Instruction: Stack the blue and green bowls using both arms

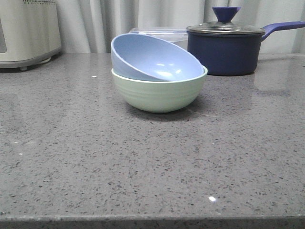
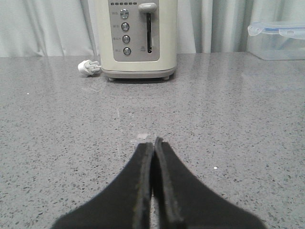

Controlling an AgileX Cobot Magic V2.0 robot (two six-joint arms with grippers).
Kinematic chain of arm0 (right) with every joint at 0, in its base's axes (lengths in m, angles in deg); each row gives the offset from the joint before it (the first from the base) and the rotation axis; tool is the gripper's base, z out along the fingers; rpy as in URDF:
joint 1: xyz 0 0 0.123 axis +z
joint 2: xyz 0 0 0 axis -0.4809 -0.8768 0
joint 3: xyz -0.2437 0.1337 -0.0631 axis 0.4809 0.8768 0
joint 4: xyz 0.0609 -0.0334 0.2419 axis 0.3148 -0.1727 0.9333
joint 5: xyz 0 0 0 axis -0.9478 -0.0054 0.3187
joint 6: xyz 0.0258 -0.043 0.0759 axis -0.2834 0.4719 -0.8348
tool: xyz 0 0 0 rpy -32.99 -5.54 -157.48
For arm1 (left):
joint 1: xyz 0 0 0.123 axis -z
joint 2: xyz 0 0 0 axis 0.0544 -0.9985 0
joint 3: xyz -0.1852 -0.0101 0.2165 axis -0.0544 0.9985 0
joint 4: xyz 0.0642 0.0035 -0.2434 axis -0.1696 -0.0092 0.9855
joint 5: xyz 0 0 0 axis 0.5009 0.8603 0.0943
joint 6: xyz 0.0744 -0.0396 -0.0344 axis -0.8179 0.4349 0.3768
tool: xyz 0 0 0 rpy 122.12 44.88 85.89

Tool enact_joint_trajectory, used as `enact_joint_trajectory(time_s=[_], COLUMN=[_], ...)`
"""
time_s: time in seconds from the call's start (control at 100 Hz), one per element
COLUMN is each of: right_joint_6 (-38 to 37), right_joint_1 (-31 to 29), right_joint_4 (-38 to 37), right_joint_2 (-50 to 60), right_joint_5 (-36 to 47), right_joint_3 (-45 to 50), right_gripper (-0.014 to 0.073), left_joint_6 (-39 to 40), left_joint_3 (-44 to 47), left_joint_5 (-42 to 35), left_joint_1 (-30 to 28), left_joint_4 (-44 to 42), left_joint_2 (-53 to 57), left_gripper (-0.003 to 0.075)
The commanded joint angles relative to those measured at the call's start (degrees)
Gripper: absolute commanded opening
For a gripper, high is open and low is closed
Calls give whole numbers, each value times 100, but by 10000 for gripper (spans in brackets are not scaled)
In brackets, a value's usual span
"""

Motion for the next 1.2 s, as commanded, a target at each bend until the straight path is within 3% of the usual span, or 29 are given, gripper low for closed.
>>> enact_joint_trajectory(time_s=[0.0, 0.55, 0.8, 0.95, 1.19], right_joint_6=[38, 33, -35, -68, -68], right_joint_1=[-96, -1258, -1362, -1367, -1368], right_joint_4=[-218, -392, -392, -392, -392], right_joint_2=[-27, 992, 1855, 2439, 2406], right_joint_5=[670, 3461, 3530, 3133, 3263], right_joint_3=[-61, 2009, 2776, 2760, 2760], right_gripper=[-42, -42, -42, -42, -42], left_joint_6=[46, 46, 46, 46, 46], left_joint_3=[238, 238, 238, 238, 238], left_joint_5=[-408, -408, -408, -408, -408], left_joint_1=[-14, -14, -14, -14, -14], left_joint_4=[7, 7, 7, 7, 7], left_joint_2=[208, 208, 208, 208, 208], left_gripper=[-20, -20, -20, -20, -20])
